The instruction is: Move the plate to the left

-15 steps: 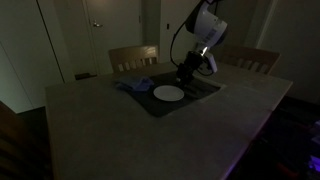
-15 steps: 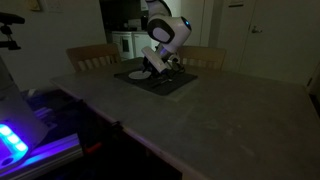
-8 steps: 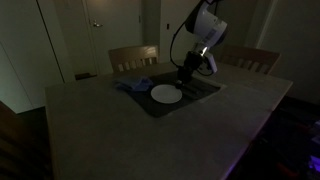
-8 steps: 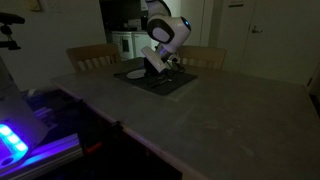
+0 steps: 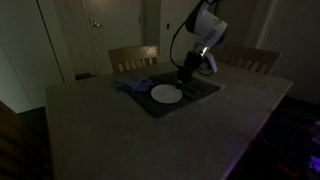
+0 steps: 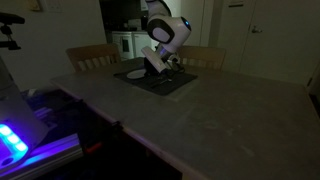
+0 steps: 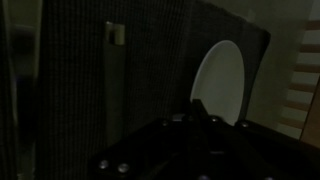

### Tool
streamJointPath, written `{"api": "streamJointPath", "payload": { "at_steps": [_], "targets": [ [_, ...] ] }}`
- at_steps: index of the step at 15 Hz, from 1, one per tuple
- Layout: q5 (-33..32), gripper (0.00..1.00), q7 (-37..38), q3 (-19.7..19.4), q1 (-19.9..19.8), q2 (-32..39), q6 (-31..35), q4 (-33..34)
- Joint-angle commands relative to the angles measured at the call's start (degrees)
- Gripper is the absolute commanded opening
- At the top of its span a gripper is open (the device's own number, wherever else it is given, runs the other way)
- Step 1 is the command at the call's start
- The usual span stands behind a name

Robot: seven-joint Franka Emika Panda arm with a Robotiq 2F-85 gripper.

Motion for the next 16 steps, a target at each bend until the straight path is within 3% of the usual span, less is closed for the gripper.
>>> {"api": "streamJointPath", "payload": {
  "at_steps": [1,9,16],
  "targets": [
    [1.5,0.01,-1.0,-0.6,-0.7,-0.9,-1.7,-0.2],
    [1.3,0.01,-0.9,-1.8,-2.1,-0.5,-9.7,3.2],
    [2.7,0.01,-1.8,-4.6,-4.6,0.1,-12.7,4.8]
  ]
}}
